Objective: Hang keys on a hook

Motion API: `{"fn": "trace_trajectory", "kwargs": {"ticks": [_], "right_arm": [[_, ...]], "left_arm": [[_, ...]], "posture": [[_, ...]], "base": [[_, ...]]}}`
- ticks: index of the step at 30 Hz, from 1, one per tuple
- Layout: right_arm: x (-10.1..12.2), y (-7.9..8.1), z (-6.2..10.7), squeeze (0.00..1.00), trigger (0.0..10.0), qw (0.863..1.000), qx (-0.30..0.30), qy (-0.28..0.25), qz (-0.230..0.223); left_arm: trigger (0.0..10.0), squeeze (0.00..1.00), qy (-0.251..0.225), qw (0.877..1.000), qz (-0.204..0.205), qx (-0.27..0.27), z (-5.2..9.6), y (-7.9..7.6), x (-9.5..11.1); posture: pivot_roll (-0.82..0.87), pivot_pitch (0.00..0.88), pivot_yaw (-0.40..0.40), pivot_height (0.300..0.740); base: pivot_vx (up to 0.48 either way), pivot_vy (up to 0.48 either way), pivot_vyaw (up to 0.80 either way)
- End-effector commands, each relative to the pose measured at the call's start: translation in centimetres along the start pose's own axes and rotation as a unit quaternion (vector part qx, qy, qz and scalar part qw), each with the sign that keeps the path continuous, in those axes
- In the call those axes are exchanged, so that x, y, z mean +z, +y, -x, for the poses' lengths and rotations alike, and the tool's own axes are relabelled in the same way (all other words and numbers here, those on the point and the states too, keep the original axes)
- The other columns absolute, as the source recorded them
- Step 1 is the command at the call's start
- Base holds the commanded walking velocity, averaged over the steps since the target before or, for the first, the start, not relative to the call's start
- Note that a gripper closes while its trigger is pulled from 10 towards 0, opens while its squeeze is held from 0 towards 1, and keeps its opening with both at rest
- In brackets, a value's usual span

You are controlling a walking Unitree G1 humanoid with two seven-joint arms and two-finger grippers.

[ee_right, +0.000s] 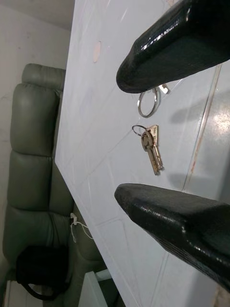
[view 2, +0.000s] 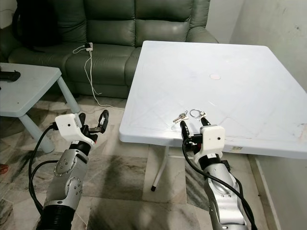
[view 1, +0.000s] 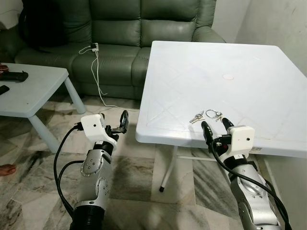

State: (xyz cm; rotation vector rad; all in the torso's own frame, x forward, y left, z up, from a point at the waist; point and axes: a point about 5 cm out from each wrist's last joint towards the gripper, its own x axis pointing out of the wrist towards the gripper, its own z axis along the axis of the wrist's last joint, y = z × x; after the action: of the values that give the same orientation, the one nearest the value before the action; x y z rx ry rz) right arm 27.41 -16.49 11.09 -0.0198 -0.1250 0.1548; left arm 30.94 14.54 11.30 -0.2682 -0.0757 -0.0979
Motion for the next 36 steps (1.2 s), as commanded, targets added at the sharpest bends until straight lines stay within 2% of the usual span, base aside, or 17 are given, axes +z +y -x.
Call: {"fn": "trace_trajectory", "kwargs": {"ticks": [1,36], "right_arm": [[0.39,-0.30,-0.10,0.00,10.0,1.000,-0.006,-0.005,0.001],[0.25,0.05,-0.10,0.00,10.0,1.000,0.006,-0.003,0.002]], "left_arm": [[10.0,0.00,-0.009,1.000,0.001,-0.004,-0.11,-0.16,0.43],[10.0,0.00,-0.009,1.000,-0.002,-0.013,-0.18,-0.46,0.34]], "posture": [[-0.03,0.000,-0.041,0.740],[-0.03,0.000,-0.040,0.740]], "base": [[0.244,0.000,0.00],[0.313,0.000,0.00]]}}
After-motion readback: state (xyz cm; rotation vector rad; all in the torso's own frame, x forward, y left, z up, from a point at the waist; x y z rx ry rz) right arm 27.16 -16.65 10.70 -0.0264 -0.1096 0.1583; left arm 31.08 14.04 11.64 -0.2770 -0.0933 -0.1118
